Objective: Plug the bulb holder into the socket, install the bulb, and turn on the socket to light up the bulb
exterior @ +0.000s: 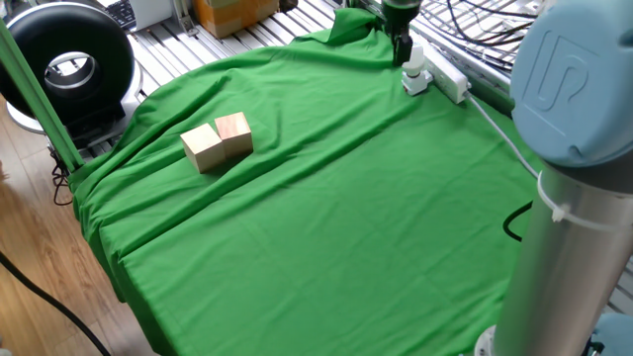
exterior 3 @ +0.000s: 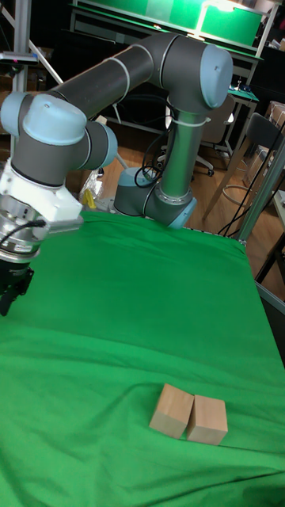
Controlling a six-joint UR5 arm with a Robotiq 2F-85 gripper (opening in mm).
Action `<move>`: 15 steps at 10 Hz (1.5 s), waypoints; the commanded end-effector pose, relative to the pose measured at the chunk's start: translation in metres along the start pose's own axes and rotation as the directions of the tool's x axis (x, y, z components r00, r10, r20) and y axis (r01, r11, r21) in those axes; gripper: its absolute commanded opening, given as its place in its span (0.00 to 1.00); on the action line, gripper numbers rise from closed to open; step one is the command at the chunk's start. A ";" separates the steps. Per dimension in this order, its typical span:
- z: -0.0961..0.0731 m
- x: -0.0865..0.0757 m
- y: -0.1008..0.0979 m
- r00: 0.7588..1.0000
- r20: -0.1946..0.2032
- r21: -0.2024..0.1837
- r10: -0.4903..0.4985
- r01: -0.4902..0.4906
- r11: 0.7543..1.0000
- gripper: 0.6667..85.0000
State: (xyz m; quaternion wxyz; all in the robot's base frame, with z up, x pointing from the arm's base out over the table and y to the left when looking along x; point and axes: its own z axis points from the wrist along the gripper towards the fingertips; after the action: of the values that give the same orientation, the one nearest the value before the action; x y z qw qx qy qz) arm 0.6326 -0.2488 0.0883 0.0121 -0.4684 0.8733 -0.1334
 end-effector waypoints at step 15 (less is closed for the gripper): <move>0.062 0.008 0.053 0.952 -0.287 -0.090 -0.110 0.088 0.992 0.00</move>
State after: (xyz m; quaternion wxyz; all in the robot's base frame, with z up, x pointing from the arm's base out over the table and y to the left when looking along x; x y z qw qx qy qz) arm 0.5912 -0.2405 0.0305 -0.1377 -0.5013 0.8391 -0.1599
